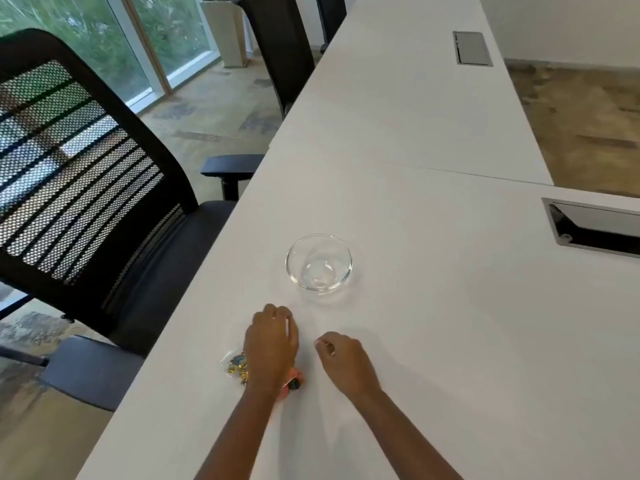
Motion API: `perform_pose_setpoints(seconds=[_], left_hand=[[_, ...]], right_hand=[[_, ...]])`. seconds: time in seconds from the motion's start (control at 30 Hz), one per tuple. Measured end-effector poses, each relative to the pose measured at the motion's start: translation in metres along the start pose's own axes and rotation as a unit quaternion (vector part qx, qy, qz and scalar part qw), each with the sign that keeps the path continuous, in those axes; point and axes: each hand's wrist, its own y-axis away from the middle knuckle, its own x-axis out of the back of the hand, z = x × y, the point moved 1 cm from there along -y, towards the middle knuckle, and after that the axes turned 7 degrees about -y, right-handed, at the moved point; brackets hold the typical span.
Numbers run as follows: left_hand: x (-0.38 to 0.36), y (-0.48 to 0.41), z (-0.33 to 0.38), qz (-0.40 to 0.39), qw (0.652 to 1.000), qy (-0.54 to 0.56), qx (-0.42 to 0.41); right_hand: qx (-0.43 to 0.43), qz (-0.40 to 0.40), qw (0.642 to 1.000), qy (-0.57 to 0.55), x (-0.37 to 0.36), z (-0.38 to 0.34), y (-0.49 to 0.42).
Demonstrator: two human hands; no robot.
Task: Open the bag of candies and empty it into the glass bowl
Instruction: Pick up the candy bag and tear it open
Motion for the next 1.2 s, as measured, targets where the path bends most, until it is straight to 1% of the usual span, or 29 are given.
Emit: perform_pose_setpoints(seconds=[0.03,0.13,0.2,0.27,0.37,0.47,0.6,0.7,0.77,0.87,0.97,1.03,1.1,1.2], left_hand=[[0.002,-0.002,-0.009,-0.025,0.999,-0.013,0.032],[0.004,-0.005,-0.035,-0.038,0.995,-0.031,0.084],[0.004,-0.003,-0.043,-0.045,0.994,-0.039,0.096],[0.004,-0.003,-0.046,-0.051,0.993,-0.039,0.099],[0.005,-0.005,-0.053,-0.07,0.989,0.013,0.133],[0.004,-0.005,-0.059,-0.133,0.974,0.081,0.164],[0.008,-0.008,-0.06,-0.233,0.935,0.215,0.158],[0.017,-0.007,-0.047,-0.27,0.894,0.322,0.154],[0.024,-0.006,-0.031,-0.275,0.873,0.373,0.153],[0.033,-0.005,0.004,-0.283,0.843,0.431,0.152],[0.038,-0.005,0.043,-0.294,0.813,0.484,0.137],[0.039,-0.007,0.064,-0.283,0.804,0.504,0.138],[0.039,-0.008,0.081,-0.27,0.786,0.534,0.153],[0.039,-0.006,0.1,-0.278,0.745,0.583,0.169]], right_hand=[[-0.011,-0.019,1.0,-0.014,-0.006,-0.002,-0.001],[-0.026,-0.047,0.998,-0.033,-0.019,-0.011,-0.002],[-0.043,-0.055,0.996,-0.046,-0.028,-0.014,-0.004],[-0.053,-0.047,0.996,-0.046,-0.033,-0.013,-0.006],[-0.069,-0.043,0.996,-0.022,-0.038,-0.012,-0.007],[-0.078,-0.047,0.996,-0.019,-0.037,-0.012,-0.007],[-0.084,-0.031,0.996,-0.022,-0.025,-0.007,-0.01],[-0.08,-0.01,0.996,-0.035,-0.007,-0.001,-0.011],[-0.062,0.013,0.997,-0.04,0.008,0.001,-0.01],[-0.018,0.081,0.996,-0.04,0.031,0.004,-0.004],[0.01,0.139,0.986,-0.089,0.051,0.001,0.005],[0.006,0.146,0.976,-0.16,0.062,-0.003,0.013],[-0.001,0.148,0.964,-0.22,0.072,-0.005,0.02],[0.009,0.15,0.97,-0.191,0.082,-0.004,0.026]])
